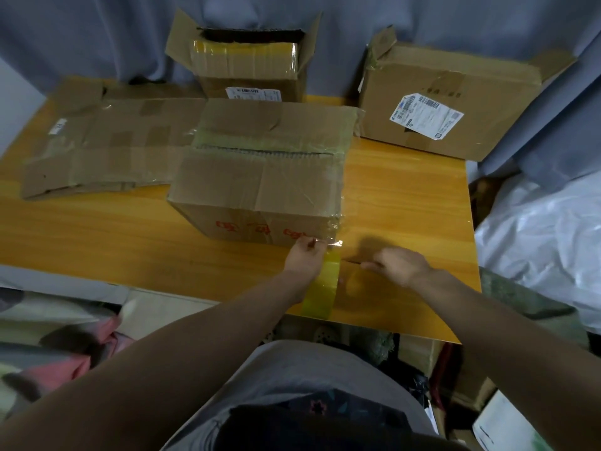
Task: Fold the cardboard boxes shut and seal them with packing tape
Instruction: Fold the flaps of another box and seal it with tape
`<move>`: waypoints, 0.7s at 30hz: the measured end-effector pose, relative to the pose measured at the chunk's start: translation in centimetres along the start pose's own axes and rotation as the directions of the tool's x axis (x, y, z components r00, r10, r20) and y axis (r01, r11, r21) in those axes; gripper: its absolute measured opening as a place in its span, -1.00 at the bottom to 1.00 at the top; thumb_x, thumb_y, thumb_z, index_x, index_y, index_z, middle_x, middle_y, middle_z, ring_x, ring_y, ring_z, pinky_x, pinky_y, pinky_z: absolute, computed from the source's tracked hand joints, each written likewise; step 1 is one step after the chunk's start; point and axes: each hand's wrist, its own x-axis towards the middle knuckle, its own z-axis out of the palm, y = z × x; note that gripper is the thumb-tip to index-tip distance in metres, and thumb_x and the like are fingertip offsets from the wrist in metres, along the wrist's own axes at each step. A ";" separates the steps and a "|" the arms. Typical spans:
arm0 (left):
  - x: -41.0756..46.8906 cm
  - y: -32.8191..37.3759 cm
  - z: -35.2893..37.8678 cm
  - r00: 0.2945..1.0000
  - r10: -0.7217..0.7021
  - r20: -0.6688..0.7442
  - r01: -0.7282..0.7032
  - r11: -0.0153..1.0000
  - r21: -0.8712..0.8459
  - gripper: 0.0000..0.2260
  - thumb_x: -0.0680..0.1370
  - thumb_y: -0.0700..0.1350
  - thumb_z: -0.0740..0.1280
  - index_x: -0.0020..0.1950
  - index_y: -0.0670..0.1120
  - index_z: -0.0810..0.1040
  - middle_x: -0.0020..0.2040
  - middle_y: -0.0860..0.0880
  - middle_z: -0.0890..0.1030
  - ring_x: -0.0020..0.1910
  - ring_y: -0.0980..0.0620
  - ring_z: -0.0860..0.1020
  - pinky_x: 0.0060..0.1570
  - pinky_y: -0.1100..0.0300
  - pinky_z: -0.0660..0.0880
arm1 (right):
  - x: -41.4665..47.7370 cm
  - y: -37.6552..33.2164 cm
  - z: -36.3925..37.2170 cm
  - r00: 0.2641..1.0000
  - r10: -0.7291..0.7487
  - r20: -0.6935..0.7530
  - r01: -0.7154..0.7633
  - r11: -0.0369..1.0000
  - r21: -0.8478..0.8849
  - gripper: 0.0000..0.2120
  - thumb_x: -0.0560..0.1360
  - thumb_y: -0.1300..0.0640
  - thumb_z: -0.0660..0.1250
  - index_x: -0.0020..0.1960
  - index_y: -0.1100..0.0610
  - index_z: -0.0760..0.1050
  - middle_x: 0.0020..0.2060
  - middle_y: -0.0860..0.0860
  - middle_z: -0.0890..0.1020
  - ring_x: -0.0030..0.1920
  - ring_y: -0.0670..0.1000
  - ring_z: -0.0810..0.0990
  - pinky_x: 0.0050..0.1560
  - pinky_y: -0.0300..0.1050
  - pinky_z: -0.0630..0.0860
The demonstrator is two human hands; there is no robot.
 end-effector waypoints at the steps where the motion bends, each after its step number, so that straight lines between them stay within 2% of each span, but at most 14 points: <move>1: 0.2 -0.3 0.1 1.000 -0.006 0.000 0.006 1.000 0.000 -0.60 0.29 0.27 0.22 0.01 0.08 0.47 0.01 -0.15 0.60 -0.06 -0.27 0.62 0.03 -0.22 0.55 | 0.4 0.4 0.3 1.000 0.017 0.011 -0.018 0.999 0.045 -0.57 0.60 -0.19 0.01 -0.20 0.10 0.39 -0.30 0.02 0.40 -0.27 0.00 0.41 -0.34 -0.15 0.28; 2: 0.2 -0.4 0.2 1.000 -0.011 0.001 0.011 1.000 -0.001 -0.60 0.27 0.29 0.23 -0.02 0.09 0.46 0.01 -0.16 0.60 -0.06 -0.27 0.62 0.03 -0.22 0.54 | 0.7 0.7 0.5 1.000 0.030 0.010 -0.031 0.997 0.069 -0.56 0.60 -0.21 -0.01 -0.15 0.11 0.42 -0.25 0.05 0.46 -0.25 0.01 0.44 -0.29 -0.14 0.34; 4: 0.3 -0.4 0.2 1.000 -0.017 0.006 0.017 1.000 -0.012 -0.58 0.25 0.30 0.24 -0.02 0.10 0.46 0.01 -0.16 0.60 -0.06 -0.27 0.62 0.03 -0.22 0.54 | 0.9 1.0 0.1 0.995 0.059 -0.078 -0.054 0.997 0.059 -0.56 0.63 -0.15 -0.02 0.16 0.13 0.46 0.09 0.15 0.55 0.03 0.13 0.52 -0.03 -0.05 0.46; 6: 0.1 -0.1 0.1 1.000 -0.025 0.018 0.026 0.999 -0.028 -0.61 0.28 0.27 0.25 0.01 0.10 0.47 0.02 -0.14 0.59 -0.06 -0.26 0.62 0.03 -0.21 0.55 | 0.5 0.7 -0.9 0.932 0.036 -0.362 0.000 0.995 0.098 -0.61 0.63 0.00 0.04 0.37 0.12 0.37 0.30 0.15 0.46 0.24 0.19 0.46 0.10 -0.02 0.43; 7: 0.0 0.0 0.1 0.999 -0.031 0.022 0.031 0.999 -0.036 -0.63 0.30 0.25 0.25 0.01 0.10 0.47 0.03 -0.13 0.59 -0.05 -0.26 0.62 0.03 -0.21 0.55 | 0.0 0.3 -1.7 0.844 0.012 -0.535 0.091 0.982 0.166 -0.59 0.58 0.05 0.05 0.37 0.14 0.39 0.29 0.14 0.47 0.25 0.19 0.45 0.07 -0.02 0.44; 9: -0.4 0.3 0.1 0.999 -0.041 0.018 0.042 0.998 -0.056 -0.65 0.32 0.23 0.26 0.02 0.11 0.47 0.05 -0.10 0.58 -0.04 -0.27 0.61 0.05 -0.20 0.54 | -1.5 -1.4 -3.7 0.556 -0.086 -0.827 0.412 0.892 0.184 -0.54 0.48 0.07 0.06 0.30 0.19 0.46 0.20 0.15 0.52 0.22 0.18 0.47 0.07 0.00 0.45; 10: -0.5 0.5 0.2 0.999 -0.044 0.013 0.045 0.997 -0.070 -0.65 0.32 0.22 0.26 0.02 0.11 0.47 0.05 -0.08 0.57 -0.02 -0.28 0.60 0.06 -0.21 0.54 | -1.9 -2.4 -4.5 0.431 -0.178 -0.885 0.523 0.848 0.084 -0.55 0.48 0.06 0.10 0.29 0.22 0.46 0.21 0.16 0.52 0.25 0.16 0.45 0.17 0.01 0.43; 11: -0.7 0.6 0.2 0.999 -0.043 0.012 0.044 0.996 -0.080 -0.64 0.32 0.23 0.26 0.03 0.10 0.47 0.06 -0.06 0.57 -0.02 -0.29 0.60 0.07 -0.21 0.53 | -1.8 -3.1 -5.0 0.345 -0.298 -0.890 0.571 0.819 -0.053 -0.54 0.51 0.03 0.15 0.32 0.24 0.44 0.26 0.17 0.50 0.31 0.13 0.41 0.30 0.02 0.36; 12: -1.0 0.8 0.2 0.999 -0.035 0.015 0.036 0.996 -0.078 -0.62 0.33 0.24 0.26 0.05 0.09 0.47 0.08 -0.05 0.57 -0.01 -0.29 0.60 0.07 -0.20 0.53 | -1.3 -3.8 -5.3 0.333 -0.417 -0.846 0.564 0.807 -0.175 -0.49 0.54 -0.03 0.19 0.38 0.24 0.38 0.34 0.16 0.45 0.39 0.11 0.34 0.41 0.00 0.25; 13: -1.1 0.8 0.1 1.000 -0.023 0.021 0.025 0.997 -0.070 -0.58 0.35 0.26 0.25 0.10 0.08 0.46 0.12 -0.04 0.56 0.01 -0.30 0.60 0.09 -0.19 0.53 | -0.6 -4.4 -5.3 0.379 -0.506 -0.775 0.525 0.807 -0.270 -0.41 0.54 -0.12 0.20 0.43 0.23 0.31 0.41 0.15 0.37 0.45 0.09 0.26 0.47 0.00 0.14; 14: -1.3 0.9 0.1 1.000 -0.011 0.023 0.012 0.998 -0.055 -0.54 0.37 0.27 0.23 0.16 0.06 0.44 0.15 -0.03 0.55 0.03 -0.29 0.59 0.11 -0.18 0.52 | 0.2 -4.7 -5.1 0.439 -0.552 -0.709 0.485 0.809 -0.330 -0.35 0.53 -0.16 0.21 0.48 0.21 0.24 0.46 0.14 0.30 0.48 0.09 0.19 0.50 0.00 0.07; 16: -1.3 0.9 0.0 1.000 0.010 0.010 -0.009 0.999 -0.034 -0.52 0.37 0.26 0.23 0.18 0.03 0.45 0.14 -0.03 0.56 0.03 -0.28 0.60 0.11 -0.17 0.52 | 1.9 -4.8 -4.4 0.510 -0.559 -0.654 0.432 0.824 -0.367 -0.29 0.48 -0.08 0.34 0.49 0.21 0.20 0.48 0.14 0.25 0.49 0.13 0.17 0.49 0.01 0.03; 18: -1.3 0.9 -0.1 1.000 0.022 0.014 -0.022 0.999 -0.027 -0.59 0.40 0.22 0.24 0.13 0.01 0.47 0.10 -0.06 0.56 0.01 -0.28 0.60 0.09 -0.19 0.53 | 2.7 -4.9 -3.8 0.505 -0.540 -0.673 0.390 0.838 -0.381 -0.24 0.38 0.04 0.48 0.46 0.23 0.26 0.45 0.15 0.30 0.47 0.15 0.24 0.47 0.03 0.07; 21: -1.2 0.9 -0.3 0.999 0.035 0.016 -0.035 0.999 -0.021 -0.66 0.40 0.20 0.24 0.05 0.02 0.48 0.06 -0.09 0.57 -0.01 -0.29 0.60 0.09 -0.21 0.52 | 3.0 -4.8 -3.4 0.425 -0.545 -0.723 0.354 0.835 -0.422 -0.22 0.31 0.05 0.54 0.43 0.23 0.32 0.42 0.16 0.36 0.43 0.15 0.30 0.49 0.00 0.05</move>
